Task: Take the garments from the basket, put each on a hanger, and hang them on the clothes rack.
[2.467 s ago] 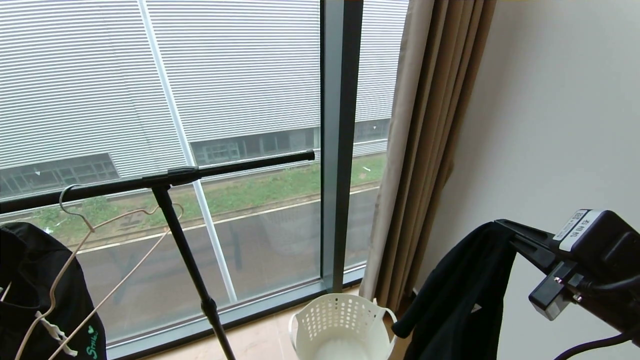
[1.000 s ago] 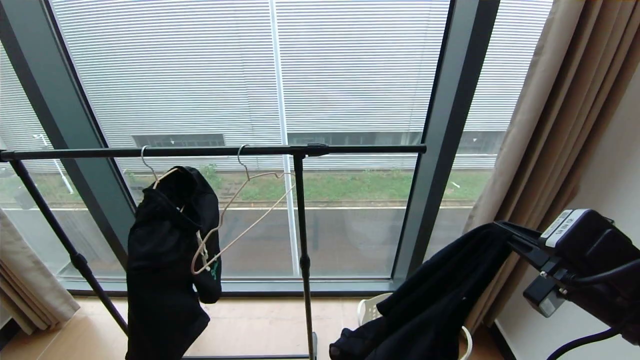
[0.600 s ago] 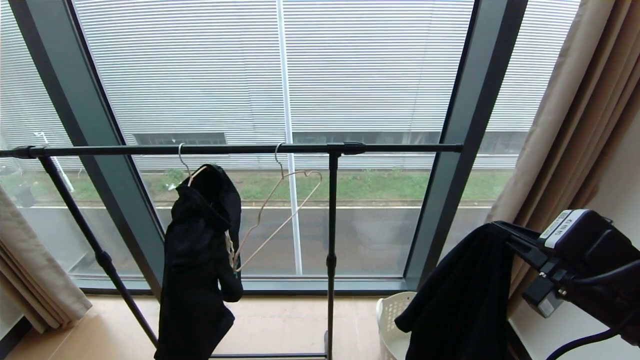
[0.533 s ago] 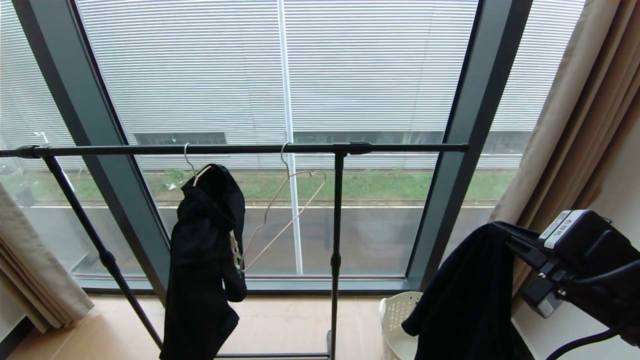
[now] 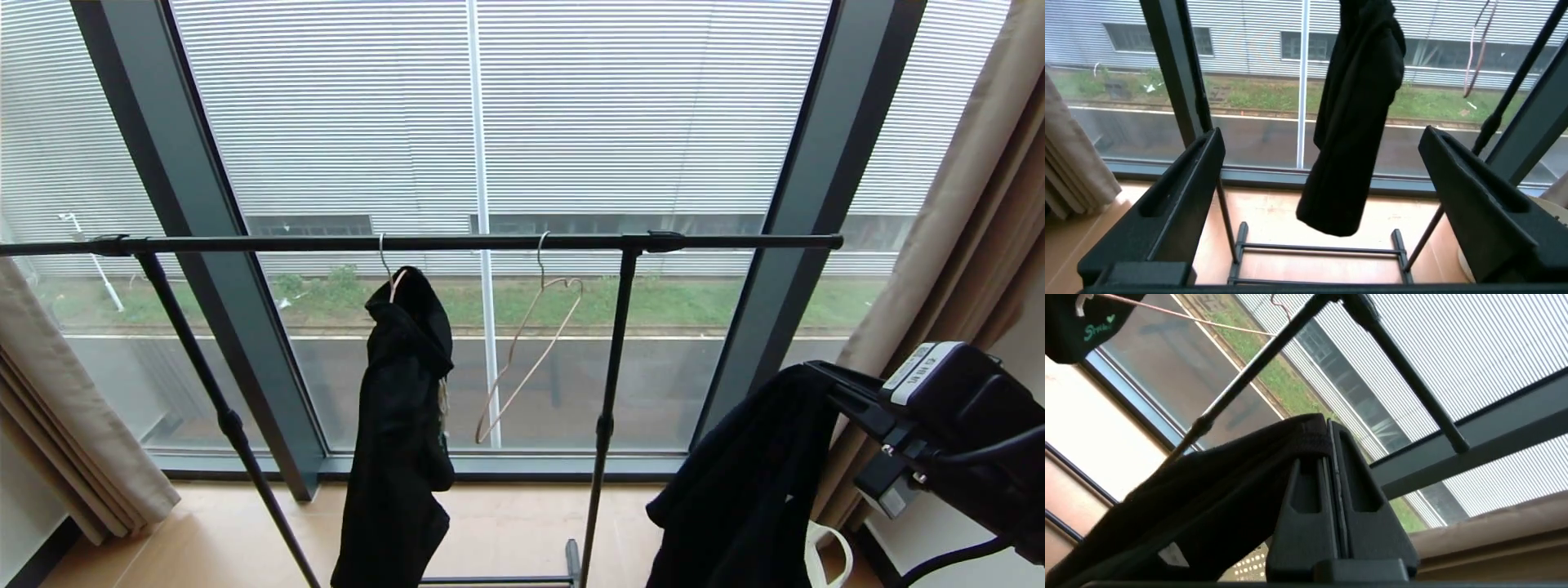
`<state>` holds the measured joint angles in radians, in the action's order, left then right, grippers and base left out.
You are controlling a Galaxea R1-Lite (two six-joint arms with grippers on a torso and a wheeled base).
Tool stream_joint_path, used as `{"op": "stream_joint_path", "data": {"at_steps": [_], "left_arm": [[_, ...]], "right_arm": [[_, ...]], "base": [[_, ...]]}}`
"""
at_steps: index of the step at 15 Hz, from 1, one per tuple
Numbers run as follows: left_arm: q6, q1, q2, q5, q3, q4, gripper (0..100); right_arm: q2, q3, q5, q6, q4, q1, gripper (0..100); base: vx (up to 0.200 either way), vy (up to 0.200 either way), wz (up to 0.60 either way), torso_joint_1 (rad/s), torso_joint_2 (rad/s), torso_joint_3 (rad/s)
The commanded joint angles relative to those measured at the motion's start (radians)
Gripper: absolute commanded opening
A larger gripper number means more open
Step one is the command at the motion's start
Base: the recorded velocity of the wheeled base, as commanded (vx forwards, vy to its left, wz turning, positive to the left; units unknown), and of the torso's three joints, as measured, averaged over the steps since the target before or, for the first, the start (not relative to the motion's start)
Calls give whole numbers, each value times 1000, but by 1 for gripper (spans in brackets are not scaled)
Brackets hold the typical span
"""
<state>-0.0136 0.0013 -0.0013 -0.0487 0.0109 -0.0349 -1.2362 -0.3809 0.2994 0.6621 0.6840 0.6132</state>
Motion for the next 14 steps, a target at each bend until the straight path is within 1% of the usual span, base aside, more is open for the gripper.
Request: {"op": "stream_joint_path", "data": {"at_steps": [1,2,14], "left_arm": [[0,0,1,0,0,0,100],[0,0,1,0,0,0,100],[0,0,1,0,0,0,100]], "right_arm": [[0,0,0,1,0,-1,0],[0,0,0,1,0,0,0],[-5,2,0,1,0,0,0]], "base": [[0,200,0,-2,7,-2],[-200,200,0,2,-2,2],[-200,0,0,1,5,4]]}}
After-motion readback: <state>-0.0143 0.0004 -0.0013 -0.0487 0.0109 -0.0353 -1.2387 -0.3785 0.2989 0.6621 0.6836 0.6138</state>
